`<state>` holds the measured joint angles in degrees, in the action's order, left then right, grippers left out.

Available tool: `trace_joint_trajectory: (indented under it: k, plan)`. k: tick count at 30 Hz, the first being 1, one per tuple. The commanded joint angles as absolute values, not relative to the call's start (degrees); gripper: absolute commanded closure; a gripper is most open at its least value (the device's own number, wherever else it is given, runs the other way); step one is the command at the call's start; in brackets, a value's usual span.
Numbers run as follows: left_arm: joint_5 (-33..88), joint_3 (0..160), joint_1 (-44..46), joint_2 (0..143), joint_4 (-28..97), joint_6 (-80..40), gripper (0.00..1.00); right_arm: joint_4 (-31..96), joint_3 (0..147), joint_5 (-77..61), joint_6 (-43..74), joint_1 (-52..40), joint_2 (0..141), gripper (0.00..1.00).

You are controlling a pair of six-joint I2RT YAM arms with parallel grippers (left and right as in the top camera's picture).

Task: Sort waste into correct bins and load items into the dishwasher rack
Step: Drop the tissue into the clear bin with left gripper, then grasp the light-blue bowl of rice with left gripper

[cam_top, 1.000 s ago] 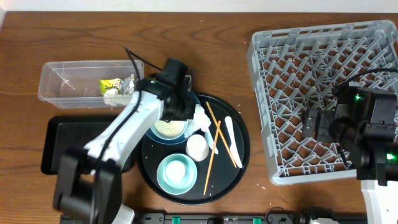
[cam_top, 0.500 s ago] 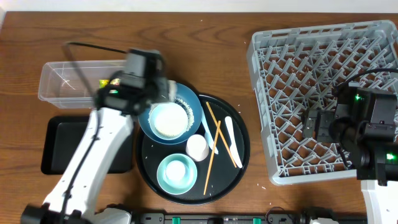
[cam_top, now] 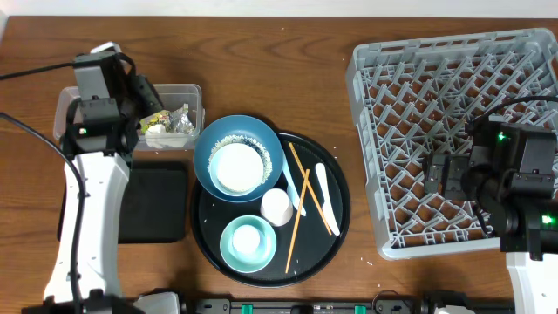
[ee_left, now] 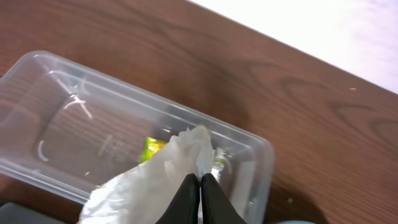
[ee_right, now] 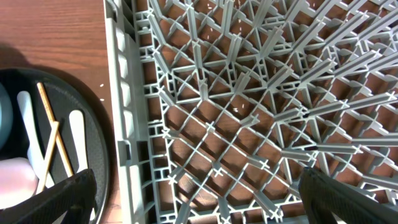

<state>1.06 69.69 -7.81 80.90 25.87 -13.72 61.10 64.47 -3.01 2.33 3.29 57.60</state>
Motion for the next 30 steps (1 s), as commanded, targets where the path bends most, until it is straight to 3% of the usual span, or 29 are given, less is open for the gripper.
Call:
trace_joint_trajectory:
  k: [1,2,4,7,16,30]
  plan:
    - [0.4,71.0,-9.4,83.0,25.6,-13.6,0.90,61.2,65.5,-3.2,1.7,3.0,57.4,0.01]
    - [0.4,71.0,-9.7,83.4,25.6,-13.6,0.83,61.4,65.5,-3.2,1.7,3.0,57.4,0.01]
    - [0.4,71.0,-9.8,83.6,25.6,-13.6,0.51,61.6,65.5,-3.2,1.7,3.0,57.4,0.01]
    - [1.0,71.0,-9.8,83.3,25.6,-13.6,0.36,61.4,65.5,-3.2,1.7,3.0,57.4,0.01]
    - [19.7,71.0,-7.2,82.1,35.4,-13.6,0.35,60.9,65.5,-3.2,1.7,3.0,57.4,0.01]
    - [17.0,69.7,13.0,83.0,44.1,-11.8,0.36,60.7,65.5,-3.3,1.7,3.0,57.4,0.01]
